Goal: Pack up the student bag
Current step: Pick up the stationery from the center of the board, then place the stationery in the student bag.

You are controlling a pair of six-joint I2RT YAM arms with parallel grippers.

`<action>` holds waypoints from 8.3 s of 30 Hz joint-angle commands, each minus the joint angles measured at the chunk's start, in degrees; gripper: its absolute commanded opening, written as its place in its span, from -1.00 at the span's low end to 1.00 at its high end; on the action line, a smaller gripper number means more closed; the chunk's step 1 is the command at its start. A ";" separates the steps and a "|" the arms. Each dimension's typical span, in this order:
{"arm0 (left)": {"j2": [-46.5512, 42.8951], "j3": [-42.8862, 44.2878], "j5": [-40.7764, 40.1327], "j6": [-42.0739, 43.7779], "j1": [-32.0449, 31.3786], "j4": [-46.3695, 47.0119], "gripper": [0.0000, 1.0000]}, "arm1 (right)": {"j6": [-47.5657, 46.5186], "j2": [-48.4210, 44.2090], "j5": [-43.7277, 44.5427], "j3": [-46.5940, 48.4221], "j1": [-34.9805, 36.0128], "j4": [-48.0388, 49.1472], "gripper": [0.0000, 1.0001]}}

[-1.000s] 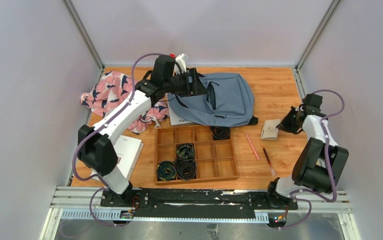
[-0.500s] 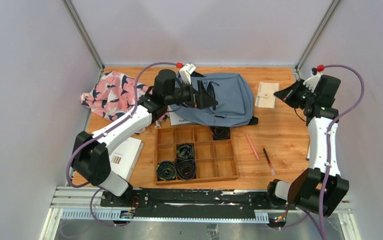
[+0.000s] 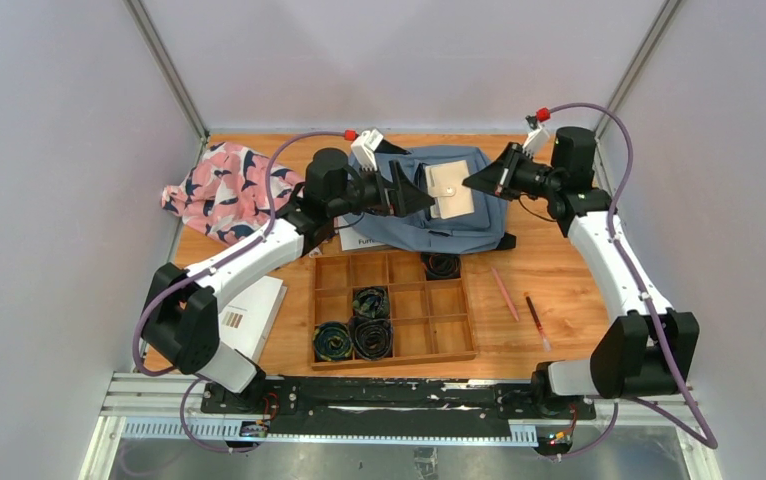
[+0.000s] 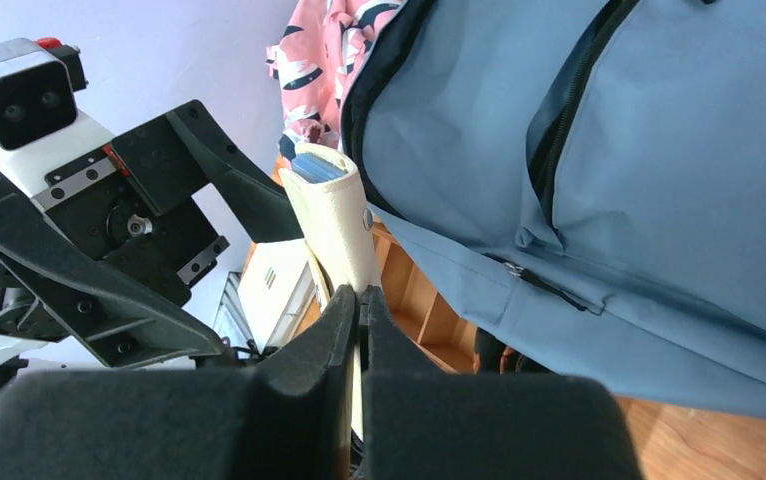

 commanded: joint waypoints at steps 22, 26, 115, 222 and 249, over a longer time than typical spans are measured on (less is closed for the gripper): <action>2.60 -1.42 -0.88 -9.73 -0.44 11.04 0.20 | 4.11 3.29 -3.15 0.25 5.85 8.39 -1.00; 4.09 -0.56 -0.55 -10.48 -0.57 11.25 0.08 | 4.12 3.95 -3.34 0.02 5.82 7.75 -1.00; 45.90 49.83 11.57 -9.84 7.43 -41.20 -1.00 | -4.78 28.44 28.73 11.36 -14.68 -12.60 0.43; 50.67 55.25 14.26 -7.37 6.75 -35.91 -0.08 | 1.32 29.75 20.09 4.28 -1.81 -2.67 -0.54; 28.98 47.02 4.65 11.24 8.90 -49.87 -0.02 | -3.48 -11.02 64.81 -13.61 -20.62 -31.41 0.22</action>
